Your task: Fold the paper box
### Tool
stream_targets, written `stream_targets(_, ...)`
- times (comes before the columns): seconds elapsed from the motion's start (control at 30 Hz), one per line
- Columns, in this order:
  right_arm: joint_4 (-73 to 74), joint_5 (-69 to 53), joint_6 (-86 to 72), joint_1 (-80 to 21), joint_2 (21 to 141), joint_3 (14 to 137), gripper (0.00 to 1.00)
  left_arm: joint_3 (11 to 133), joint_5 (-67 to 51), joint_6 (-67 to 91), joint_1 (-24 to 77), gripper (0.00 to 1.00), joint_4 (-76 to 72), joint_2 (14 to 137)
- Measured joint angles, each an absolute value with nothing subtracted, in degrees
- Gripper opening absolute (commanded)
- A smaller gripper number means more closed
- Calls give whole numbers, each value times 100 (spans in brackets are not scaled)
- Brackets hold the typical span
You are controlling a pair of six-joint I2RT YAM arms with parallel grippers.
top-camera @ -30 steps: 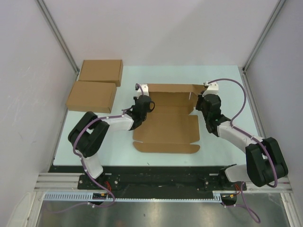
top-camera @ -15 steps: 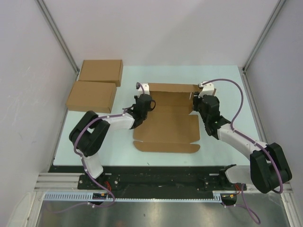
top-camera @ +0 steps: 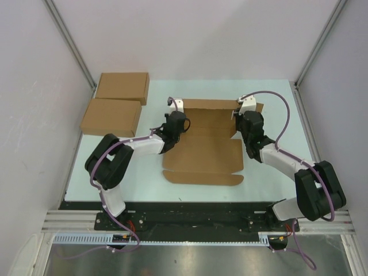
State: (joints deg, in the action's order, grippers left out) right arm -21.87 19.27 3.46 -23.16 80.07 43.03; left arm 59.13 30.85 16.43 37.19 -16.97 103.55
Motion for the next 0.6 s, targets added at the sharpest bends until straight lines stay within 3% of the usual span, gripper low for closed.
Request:
stream_targets(0.27, -2272, 1791, 191, -2180, 8125, 4388, 0, 5988, 3085, 1643, 3710, 0, -1608, 10366)
stream_targets(0.6, -2298, 1144, -827, -1905, 8241, 4394, 0, 6062, 3074, 1640, 3708, 0, -1568, 10379)
